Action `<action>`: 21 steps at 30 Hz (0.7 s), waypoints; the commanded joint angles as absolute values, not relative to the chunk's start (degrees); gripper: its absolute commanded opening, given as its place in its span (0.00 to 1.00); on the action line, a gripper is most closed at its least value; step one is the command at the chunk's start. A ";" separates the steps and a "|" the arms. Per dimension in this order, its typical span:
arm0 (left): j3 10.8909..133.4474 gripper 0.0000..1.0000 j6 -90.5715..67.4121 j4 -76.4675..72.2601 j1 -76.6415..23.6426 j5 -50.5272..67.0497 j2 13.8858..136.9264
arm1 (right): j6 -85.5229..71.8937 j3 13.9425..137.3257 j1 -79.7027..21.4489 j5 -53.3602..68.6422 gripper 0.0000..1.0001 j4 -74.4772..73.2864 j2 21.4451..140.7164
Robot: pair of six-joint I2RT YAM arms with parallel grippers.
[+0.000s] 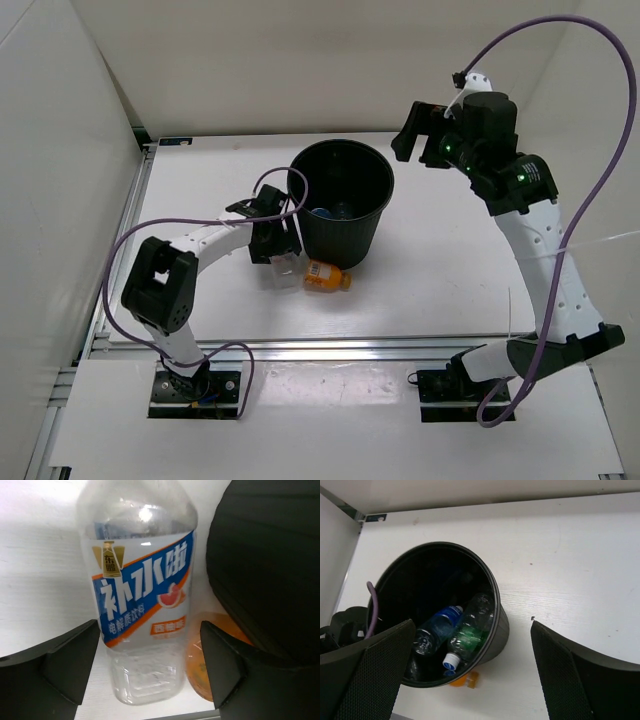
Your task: Put the plastic bottles in the bin
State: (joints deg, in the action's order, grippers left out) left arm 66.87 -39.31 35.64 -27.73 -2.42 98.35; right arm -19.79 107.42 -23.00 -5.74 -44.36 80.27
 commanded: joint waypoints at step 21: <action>86.54 0.37 -35.26 46.76 -30.31 -29.52 75.32 | -19.07 101.51 -23.03 -9.67 1.00 -44.03 74.18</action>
State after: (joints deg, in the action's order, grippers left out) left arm 77.60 -37.98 44.86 -29.02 -19.73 80.01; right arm -19.05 101.45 -23.00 -9.06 -45.28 74.39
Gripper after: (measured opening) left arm 0.713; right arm 0.998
